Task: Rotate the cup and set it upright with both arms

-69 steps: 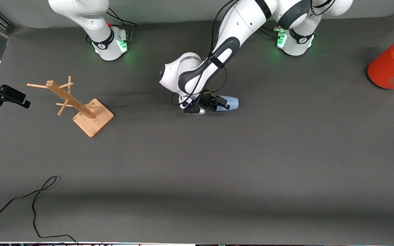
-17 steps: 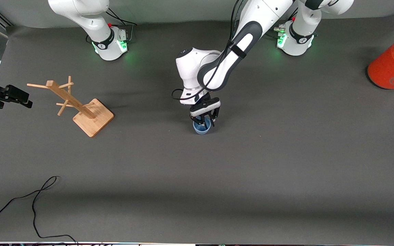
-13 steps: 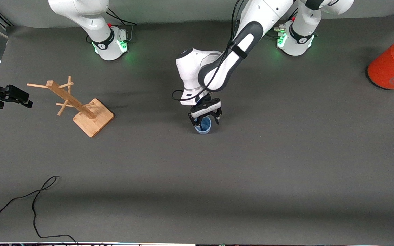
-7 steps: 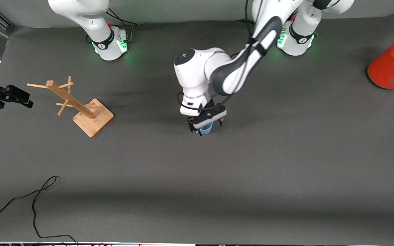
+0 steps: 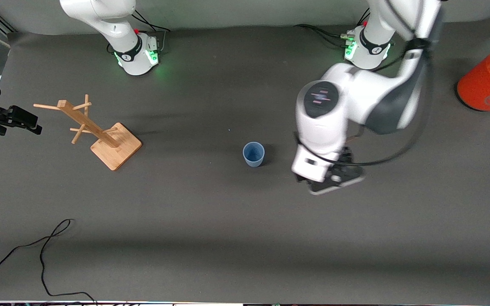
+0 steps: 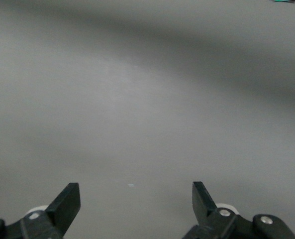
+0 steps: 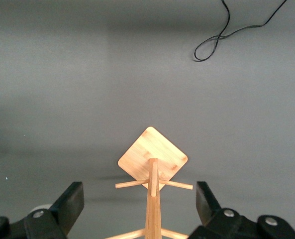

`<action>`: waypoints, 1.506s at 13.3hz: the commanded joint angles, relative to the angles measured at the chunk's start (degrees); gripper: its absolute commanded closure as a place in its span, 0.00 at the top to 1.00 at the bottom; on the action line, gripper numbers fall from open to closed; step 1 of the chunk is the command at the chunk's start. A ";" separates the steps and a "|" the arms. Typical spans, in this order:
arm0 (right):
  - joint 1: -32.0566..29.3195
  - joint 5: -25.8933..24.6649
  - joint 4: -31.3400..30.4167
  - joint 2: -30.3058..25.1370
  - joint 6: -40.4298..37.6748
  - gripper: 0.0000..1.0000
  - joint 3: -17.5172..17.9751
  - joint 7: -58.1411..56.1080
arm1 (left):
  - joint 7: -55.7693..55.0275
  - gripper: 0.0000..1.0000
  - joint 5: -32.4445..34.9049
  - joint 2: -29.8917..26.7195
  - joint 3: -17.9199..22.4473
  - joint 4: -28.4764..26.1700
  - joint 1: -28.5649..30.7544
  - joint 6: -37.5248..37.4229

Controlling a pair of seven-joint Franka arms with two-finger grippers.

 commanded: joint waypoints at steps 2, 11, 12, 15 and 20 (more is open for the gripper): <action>0.43 0.27 -0.03 -0.19 0.40 1.00 -0.22 0.91 | 15.36 1.00 -6.77 -5.23 -0.76 -1.73 11.28 -4.05; 0.43 0.27 -0.03 -0.19 0.31 1.00 -0.04 1.00 | 33.21 1.00 -14.68 -21.40 18.89 -16.57 9.49 -4.15; 0.43 0.27 -0.03 -0.19 0.31 1.00 0.04 1.00 | 34.97 1.00 -17.22 -22.46 21.45 -18.24 9.03 -3.36; 0.43 0.27 -0.03 -0.19 0.31 1.00 0.04 1.00 | 41.38 1.00 -19.18 -22.65 25.33 -18.52 8.24 -2.74; 0.43 0.27 -0.03 -0.19 0.31 1.00 0.04 1.00 | 43.68 1.00 -18.56 -22.30 25.69 -17.81 8.06 -4.85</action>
